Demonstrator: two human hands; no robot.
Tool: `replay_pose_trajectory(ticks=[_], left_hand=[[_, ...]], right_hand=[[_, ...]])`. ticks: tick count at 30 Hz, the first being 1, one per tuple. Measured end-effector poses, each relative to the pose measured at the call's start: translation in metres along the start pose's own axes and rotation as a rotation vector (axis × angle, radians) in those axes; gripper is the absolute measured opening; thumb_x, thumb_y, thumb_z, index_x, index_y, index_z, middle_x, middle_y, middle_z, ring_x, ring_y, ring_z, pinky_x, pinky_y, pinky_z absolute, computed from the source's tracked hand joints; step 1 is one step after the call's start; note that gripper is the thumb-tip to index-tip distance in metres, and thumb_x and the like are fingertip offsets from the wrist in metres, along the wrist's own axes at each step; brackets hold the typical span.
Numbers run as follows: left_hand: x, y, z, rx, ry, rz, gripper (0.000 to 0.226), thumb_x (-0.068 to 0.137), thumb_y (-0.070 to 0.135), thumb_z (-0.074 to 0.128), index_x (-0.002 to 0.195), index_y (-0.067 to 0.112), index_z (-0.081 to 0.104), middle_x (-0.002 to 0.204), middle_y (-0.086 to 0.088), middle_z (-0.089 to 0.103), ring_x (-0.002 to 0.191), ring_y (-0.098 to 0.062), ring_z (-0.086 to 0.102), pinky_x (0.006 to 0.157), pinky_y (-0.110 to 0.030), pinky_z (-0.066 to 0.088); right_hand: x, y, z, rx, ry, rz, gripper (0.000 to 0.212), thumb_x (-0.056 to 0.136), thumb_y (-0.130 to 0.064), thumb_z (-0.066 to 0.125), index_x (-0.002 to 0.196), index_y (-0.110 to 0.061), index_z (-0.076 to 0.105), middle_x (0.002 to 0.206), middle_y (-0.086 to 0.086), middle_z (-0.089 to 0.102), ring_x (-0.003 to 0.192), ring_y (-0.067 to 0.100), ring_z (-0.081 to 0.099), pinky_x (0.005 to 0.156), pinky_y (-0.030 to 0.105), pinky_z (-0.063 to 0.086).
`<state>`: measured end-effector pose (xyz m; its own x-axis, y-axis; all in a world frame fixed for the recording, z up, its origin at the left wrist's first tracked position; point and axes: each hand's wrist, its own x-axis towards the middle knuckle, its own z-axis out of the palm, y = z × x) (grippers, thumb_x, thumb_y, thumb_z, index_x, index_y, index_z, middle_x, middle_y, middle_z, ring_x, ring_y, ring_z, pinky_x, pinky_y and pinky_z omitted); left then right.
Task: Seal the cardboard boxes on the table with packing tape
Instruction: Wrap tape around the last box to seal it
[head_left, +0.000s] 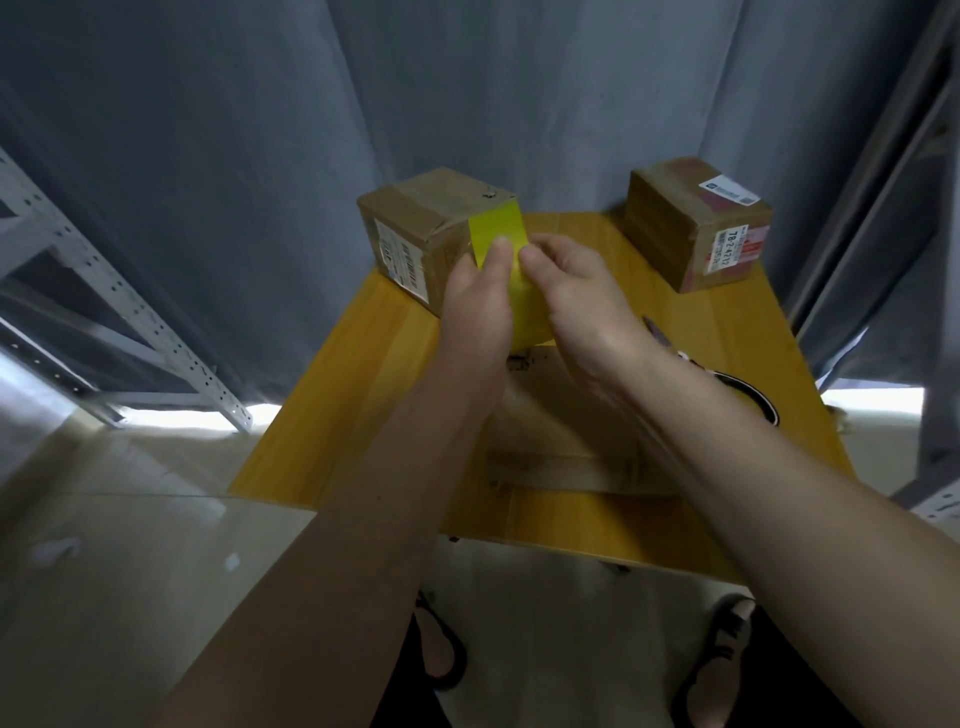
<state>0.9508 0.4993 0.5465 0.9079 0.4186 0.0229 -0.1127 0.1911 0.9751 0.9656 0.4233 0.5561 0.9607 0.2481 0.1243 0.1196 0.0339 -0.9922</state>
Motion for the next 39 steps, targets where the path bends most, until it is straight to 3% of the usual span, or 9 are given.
replay_pose_trajectory(ticks=[6,16,18,20,22,24,29,33,39], left_hand=[[0.002,0.002,0.002,0.053,0.094,-0.022,0.042,0.102,0.033,0.043,0.117,0.0,0.064,0.115,-0.018,0.067,0.111,-0.03,0.062,0.102,-0.048,0.046],[-0.005,0.002,-0.004,0.37,-0.053,0.181,0.025,0.103,0.026,0.04,0.113,0.016,0.061,0.109,-0.007,0.066,0.101,-0.02,0.061,0.086,-0.033,0.048],[-0.004,0.002,-0.003,0.349,-0.017,0.196,0.025,0.103,0.024,0.042,0.104,0.013,0.064,0.104,-0.014,0.067,0.099,-0.028,0.062,0.085,-0.04,0.048],[-0.003,0.001,-0.005,0.346,0.004,0.21,0.026,0.103,0.022,0.042,0.099,0.013,0.066,0.099,-0.013,0.068,0.096,-0.026,0.063,0.086,-0.038,0.049],[-0.002,-0.001,-0.011,0.374,-0.016,0.244,0.028,0.103,0.022,0.043,0.087,0.016,0.065,0.087,-0.003,0.065,0.083,-0.01,0.06,0.08,-0.024,0.046],[0.0,0.0,-0.017,0.382,-0.041,0.283,0.038,0.103,0.028,0.044,0.076,0.005,0.06,0.075,-0.006,0.055,0.071,-0.012,0.051,0.07,-0.029,0.042],[0.01,0.013,-0.027,0.662,-0.065,0.493,0.054,0.098,0.041,0.044,0.049,0.019,0.036,0.049,0.006,0.035,0.05,-0.009,0.035,0.052,-0.032,0.028],[0.013,0.018,-0.027,0.614,-0.031,0.511,0.049,0.098,0.039,0.034,0.054,0.025,0.049,0.052,0.012,0.047,0.055,-0.007,0.047,0.06,-0.031,0.039],[0.02,0.013,-0.029,0.616,-0.037,0.604,0.037,0.1,0.032,0.028,0.08,0.016,0.056,0.066,0.01,0.048,0.065,-0.005,0.048,0.065,-0.029,0.041]], right_hand=[[-0.001,0.004,0.004,-0.035,-0.039,-0.021,0.035,0.101,-0.011,0.045,0.134,0.0,0.049,0.114,-0.005,0.06,0.095,-0.003,0.056,0.078,-0.001,0.041],[0.009,0.001,-0.005,0.272,0.113,0.11,0.017,0.092,-0.018,0.063,0.08,-0.014,0.052,0.076,0.005,0.054,0.07,0.017,0.052,0.064,0.032,0.044],[0.012,0.004,-0.007,0.18,0.144,0.079,0.02,0.088,-0.021,0.068,0.083,-0.017,0.049,0.081,0.002,0.053,0.072,0.014,0.052,0.066,0.03,0.046],[0.014,0.003,-0.015,-0.05,0.186,0.018,0.038,0.081,-0.024,0.075,0.107,-0.019,0.049,0.109,0.004,0.053,0.097,0.015,0.054,0.088,0.035,0.049],[0.015,-0.003,-0.028,-0.246,0.088,-0.074,0.073,0.079,-0.023,0.078,0.139,-0.024,0.036,0.142,0.004,0.037,0.132,0.016,0.037,0.112,0.034,0.033],[0.015,-0.013,-0.035,-0.384,-0.145,-0.138,0.074,0.081,-0.025,0.076,0.144,-0.028,0.037,0.15,0.001,0.031,0.14,0.015,0.027,0.117,0.033,0.026],[0.014,-0.026,-0.041,-0.484,-0.351,-0.001,0.048,0.072,-0.044,0.079,0.109,-0.022,0.059,0.103,-0.005,0.063,0.095,0.008,0.061,0.075,0.021,0.05],[0.011,-0.019,-0.041,-0.194,-0.377,0.085,0.051,0.054,-0.043,0.078,0.093,-0.019,0.056,0.092,0.001,0.064,0.089,0.016,0.064,0.084,0.035,0.052],[0.009,-0.016,-0.051,-0.01,-0.541,0.223,0.035,0.067,-0.021,0.071,0.095,-0.013,0.053,0.093,0.008,0.061,0.092,0.023,0.06,0.092,0.042,0.05]])
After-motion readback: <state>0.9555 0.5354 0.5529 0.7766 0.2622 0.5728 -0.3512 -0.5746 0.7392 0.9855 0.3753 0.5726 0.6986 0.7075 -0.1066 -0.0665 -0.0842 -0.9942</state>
